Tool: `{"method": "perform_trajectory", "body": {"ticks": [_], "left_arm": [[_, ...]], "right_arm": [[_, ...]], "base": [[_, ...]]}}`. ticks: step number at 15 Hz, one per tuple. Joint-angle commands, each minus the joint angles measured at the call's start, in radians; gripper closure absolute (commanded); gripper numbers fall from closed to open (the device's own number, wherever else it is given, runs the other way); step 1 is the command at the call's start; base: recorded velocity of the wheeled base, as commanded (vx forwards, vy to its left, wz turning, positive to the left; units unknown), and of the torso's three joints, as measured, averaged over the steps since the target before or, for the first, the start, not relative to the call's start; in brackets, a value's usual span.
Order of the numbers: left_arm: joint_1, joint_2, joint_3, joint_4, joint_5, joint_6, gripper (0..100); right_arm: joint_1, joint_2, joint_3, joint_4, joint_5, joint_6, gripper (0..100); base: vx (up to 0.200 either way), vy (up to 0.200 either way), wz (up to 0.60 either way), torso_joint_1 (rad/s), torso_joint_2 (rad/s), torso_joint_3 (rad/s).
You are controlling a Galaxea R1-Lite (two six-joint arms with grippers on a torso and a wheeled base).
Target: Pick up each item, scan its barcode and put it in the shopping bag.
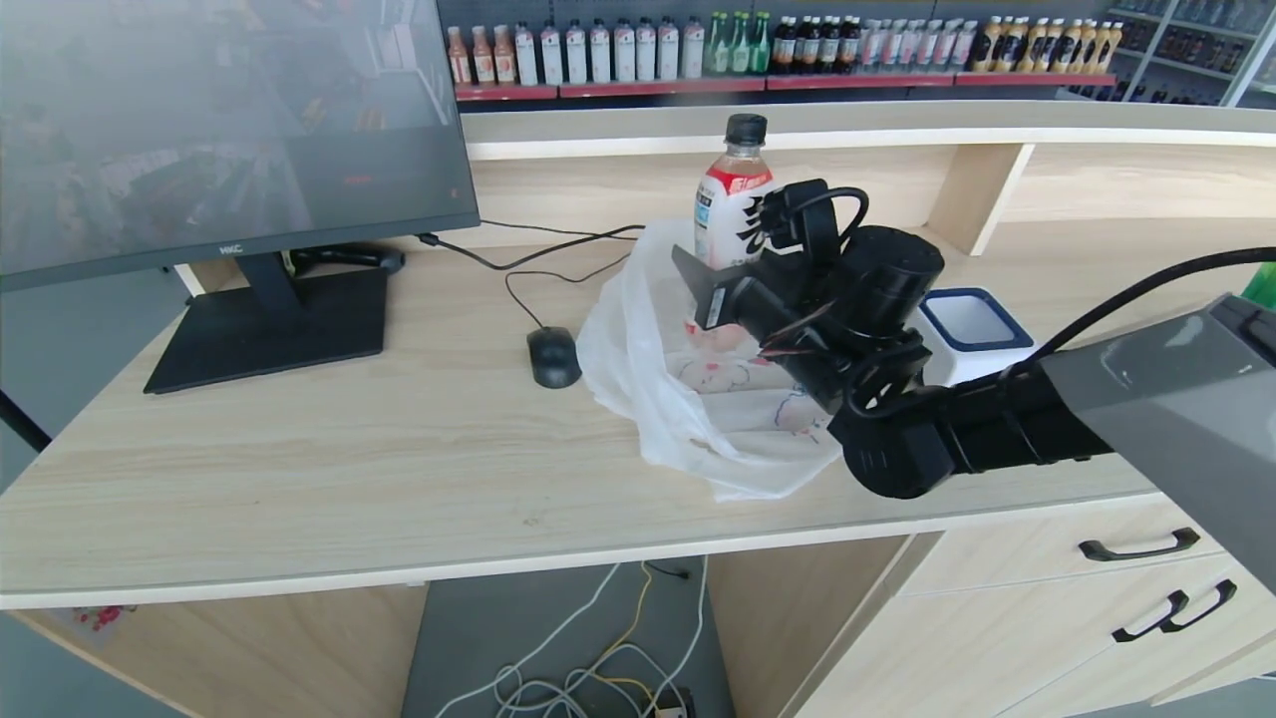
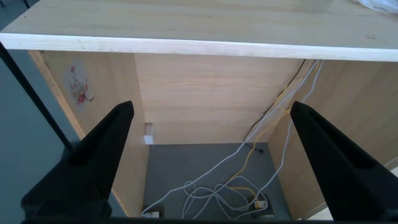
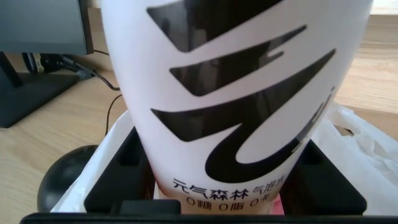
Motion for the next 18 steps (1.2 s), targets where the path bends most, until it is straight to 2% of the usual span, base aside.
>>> {"method": "perform_trajectory", "body": {"ticks": [1, 18], "left_arm": [[0.000, 0.000, 0.000, 0.000, 0.000, 0.000, 0], [0.000, 0.000, 0.000, 0.000, 0.000, 0.000, 0]], "right_arm": [[0.008, 0.046, -0.016, -0.002, 0.002, -0.001, 100], [0.022, 0.090, 0.016, -0.028, 0.015, -0.001, 100]], "base": [[0.000, 0.000, 0.00, 0.000, 0.00, 0.000], [0.000, 0.000, 0.00, 0.000, 0.00, 0.000]]}}
